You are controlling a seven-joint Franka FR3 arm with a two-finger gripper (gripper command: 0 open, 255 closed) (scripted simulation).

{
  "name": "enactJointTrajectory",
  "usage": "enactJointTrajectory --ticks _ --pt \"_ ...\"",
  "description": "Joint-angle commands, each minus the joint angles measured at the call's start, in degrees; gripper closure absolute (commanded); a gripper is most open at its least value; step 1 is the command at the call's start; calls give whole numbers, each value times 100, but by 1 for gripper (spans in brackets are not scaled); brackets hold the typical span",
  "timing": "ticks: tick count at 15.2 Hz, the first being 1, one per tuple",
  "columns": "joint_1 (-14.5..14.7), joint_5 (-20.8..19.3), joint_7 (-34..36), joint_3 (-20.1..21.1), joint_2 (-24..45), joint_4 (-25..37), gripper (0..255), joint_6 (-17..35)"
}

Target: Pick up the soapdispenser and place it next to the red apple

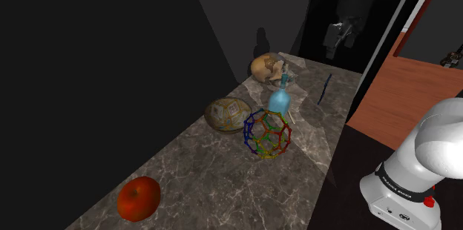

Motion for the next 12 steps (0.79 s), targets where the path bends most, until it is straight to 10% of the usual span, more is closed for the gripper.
enactJointTrajectory --ticks 1,12 --pt "0 0 0 0 0 0 0 0" --pt "-72 302 -862 -729 2470 701 0 1074"
